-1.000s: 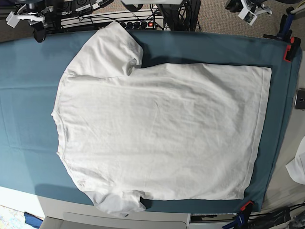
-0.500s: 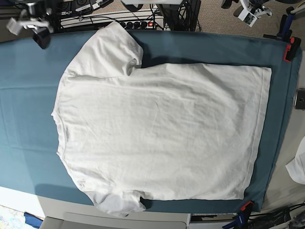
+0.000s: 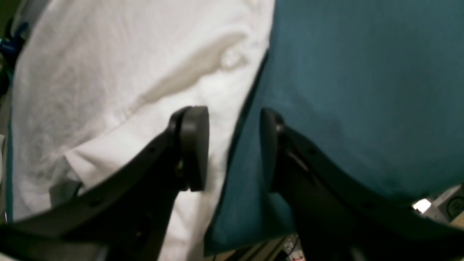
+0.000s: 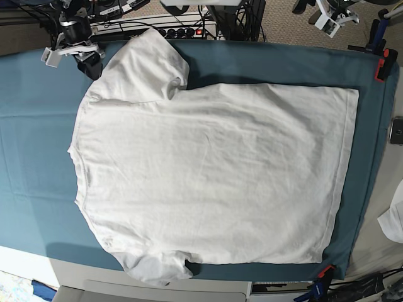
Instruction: Fold the T-shirt properly
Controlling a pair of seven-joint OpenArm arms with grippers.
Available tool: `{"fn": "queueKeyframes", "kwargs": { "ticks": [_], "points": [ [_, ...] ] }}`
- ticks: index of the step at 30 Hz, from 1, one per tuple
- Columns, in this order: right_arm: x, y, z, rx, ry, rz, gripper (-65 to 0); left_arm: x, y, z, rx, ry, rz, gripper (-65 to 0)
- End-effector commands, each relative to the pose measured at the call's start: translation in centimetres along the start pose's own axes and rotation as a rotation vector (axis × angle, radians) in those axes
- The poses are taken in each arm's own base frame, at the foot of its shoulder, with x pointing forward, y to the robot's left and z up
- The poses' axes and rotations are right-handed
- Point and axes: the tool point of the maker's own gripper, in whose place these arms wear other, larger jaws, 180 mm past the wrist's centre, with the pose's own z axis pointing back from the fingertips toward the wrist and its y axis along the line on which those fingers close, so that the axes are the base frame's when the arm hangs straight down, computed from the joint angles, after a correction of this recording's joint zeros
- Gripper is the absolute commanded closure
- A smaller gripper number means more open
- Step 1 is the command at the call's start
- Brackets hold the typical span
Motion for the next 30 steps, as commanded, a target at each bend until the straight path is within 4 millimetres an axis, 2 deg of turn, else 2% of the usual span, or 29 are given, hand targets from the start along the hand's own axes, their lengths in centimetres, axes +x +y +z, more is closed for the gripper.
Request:
{"fn": "queueKeyframes", "kwargs": {
  "ticks": [1, 11, 22, 30],
  "points": [
    [0.8, 0.2, 0.1, 0.012, -0.036, 0.000, -23.4, 0.3, -0.2, 0.3, -0.008, -0.011, -0.007, -29.6],
    [-2.1, -1.5, -1.0, 0.012, 0.017, -0.132, -23.4, 0.6, 0.0, 0.2, -0.005, -0.018, -0.012, -29.6],
    [-3.0, -0.4, -1.1, 0.063, 0.056, -0.137, -23.4, 1.1, 0.9, 0.0, 0.037, -0.028, 0.003, -29.6],
    [-5.9, 2.5, -2.3, 0.130, 0.157, -0.091, -23.4, 1.2, 0.9, 0.0, 0.036, -0.029, 0.003, -29.6]
  ]
}}
